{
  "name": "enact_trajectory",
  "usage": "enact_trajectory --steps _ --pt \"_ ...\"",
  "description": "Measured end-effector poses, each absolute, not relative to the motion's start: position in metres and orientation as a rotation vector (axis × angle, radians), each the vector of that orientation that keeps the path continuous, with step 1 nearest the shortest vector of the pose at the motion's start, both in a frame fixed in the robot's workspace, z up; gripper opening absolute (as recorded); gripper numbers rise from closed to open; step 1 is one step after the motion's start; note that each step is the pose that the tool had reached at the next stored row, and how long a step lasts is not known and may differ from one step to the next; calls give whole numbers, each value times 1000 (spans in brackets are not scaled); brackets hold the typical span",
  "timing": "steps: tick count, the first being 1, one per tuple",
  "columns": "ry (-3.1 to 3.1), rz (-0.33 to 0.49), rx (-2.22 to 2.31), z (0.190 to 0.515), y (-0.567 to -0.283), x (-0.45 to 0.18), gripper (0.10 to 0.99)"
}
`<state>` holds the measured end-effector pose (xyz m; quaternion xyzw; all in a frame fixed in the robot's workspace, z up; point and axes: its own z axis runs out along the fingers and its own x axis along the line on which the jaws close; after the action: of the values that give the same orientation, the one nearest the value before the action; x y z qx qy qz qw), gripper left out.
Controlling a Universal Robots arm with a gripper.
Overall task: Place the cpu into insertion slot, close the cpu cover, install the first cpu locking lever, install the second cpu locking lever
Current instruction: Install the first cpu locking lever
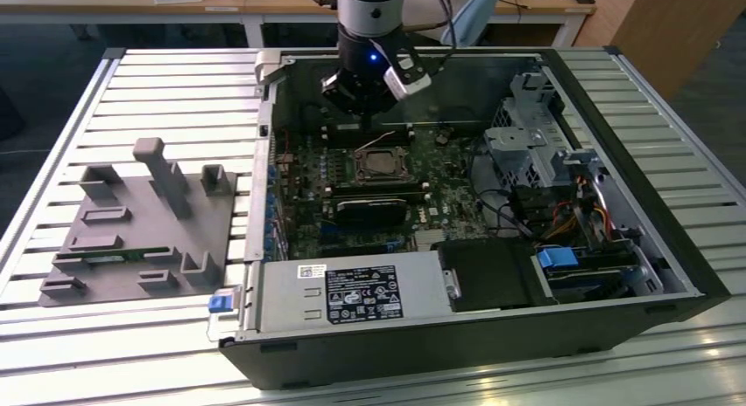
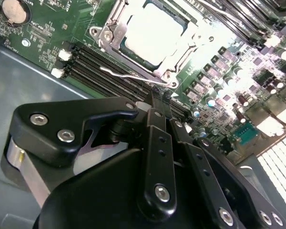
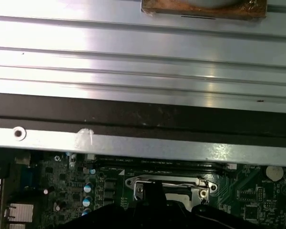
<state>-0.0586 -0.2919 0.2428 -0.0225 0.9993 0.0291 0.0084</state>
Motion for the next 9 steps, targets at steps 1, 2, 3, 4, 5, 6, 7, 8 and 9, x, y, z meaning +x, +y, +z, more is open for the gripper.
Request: enact_trajectory --steps 1,2,3,4,5,6,7,8,9 --pt "3123 91 -70 242 -292 -58 106" --pt "3123 91 -70 241 -292 -57 106" --pt "3123 91 -70 241 -292 -56 106" --pt "3123 91 -70 241 -292 -55 106" --pt "3123 91 -70 241 -292 -55 106" --pt "3123 91 -70 240 -292 -55 106" --pt "3123 91 -70 240 -292 -55 106" --pt "3123 91 -70 240 -292 -54 106" --pt "3123 91 -70 240 -292 -54 106"
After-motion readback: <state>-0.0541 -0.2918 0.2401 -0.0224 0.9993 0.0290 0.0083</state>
